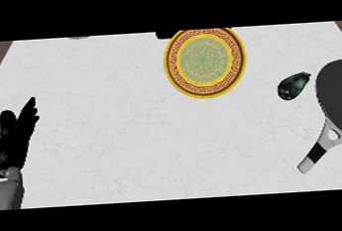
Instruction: Pick the eggplant from the plate and place it in the pan
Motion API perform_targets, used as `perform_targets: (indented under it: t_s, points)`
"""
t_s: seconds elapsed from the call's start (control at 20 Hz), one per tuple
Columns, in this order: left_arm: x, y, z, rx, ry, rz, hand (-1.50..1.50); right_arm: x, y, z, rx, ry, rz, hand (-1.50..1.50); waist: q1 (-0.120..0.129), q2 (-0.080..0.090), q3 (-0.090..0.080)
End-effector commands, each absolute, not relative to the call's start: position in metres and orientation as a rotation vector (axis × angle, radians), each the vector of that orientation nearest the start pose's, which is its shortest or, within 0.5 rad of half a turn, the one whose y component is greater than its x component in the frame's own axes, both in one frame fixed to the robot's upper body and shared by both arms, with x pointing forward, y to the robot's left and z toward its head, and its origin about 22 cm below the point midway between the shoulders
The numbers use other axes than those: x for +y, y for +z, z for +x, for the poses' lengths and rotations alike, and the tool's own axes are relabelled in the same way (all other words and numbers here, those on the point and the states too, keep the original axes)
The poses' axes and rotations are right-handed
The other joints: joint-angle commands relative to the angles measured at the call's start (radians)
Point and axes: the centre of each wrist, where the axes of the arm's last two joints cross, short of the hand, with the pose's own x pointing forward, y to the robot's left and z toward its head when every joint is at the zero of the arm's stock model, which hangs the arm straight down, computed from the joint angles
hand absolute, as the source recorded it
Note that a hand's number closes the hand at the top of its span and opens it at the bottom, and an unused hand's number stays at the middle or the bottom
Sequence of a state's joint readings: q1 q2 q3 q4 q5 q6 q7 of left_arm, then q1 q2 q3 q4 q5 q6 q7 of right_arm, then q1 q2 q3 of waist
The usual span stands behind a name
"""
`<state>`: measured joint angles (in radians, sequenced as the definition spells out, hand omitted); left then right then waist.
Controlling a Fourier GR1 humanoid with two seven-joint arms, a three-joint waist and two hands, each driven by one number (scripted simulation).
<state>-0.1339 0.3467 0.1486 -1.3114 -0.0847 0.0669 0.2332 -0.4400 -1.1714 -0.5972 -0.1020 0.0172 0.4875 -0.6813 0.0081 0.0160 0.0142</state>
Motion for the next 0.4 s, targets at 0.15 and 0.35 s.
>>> perform_targets:
  t_s: [0.15, 0.35]
  points:
    - [0.351, 0.005, 0.266, -1.209, -0.072, 0.478, 0.0, -0.649, 0.148, 0.132, -1.663, -0.033, -0.624, -1.5, -0.009, -0.003, 0.004]
    - [0.356, 0.016, 0.272, -1.207, -0.065, 0.492, 0.0, -0.657, 0.172, 0.118, -1.662, 0.006, -0.608, -1.5, -0.027, -0.009, 0.002]
